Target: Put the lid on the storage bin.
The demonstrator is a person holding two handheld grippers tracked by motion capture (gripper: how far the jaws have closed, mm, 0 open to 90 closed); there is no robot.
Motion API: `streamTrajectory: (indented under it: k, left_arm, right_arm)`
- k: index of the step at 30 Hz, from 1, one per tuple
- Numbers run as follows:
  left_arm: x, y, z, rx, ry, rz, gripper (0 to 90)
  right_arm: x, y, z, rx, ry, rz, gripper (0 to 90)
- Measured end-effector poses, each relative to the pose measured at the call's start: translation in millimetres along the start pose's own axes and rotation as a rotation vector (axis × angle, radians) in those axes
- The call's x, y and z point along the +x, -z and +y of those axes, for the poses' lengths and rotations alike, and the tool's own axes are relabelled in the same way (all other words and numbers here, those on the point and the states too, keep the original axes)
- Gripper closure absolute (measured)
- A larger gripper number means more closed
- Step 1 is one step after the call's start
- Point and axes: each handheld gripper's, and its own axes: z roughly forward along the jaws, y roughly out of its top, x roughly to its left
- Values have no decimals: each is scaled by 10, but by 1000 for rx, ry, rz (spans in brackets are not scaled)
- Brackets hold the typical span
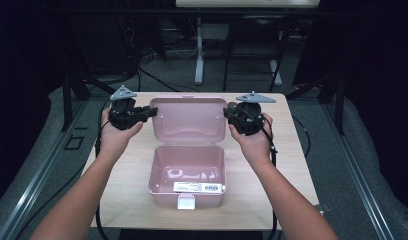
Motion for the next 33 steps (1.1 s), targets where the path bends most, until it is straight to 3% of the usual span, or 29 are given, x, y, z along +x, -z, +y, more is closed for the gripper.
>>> streamTrajectory:
  k: [8,33]
  left_arm:
    - [-19,44,-33,-24,-8,-15,799]
    - [-124,223,-54,-22,-15,-41,768]
  right_arm:
    - [13,70,2,-12,7,18,832]
    - [104,292,-20,5,28,59,798]
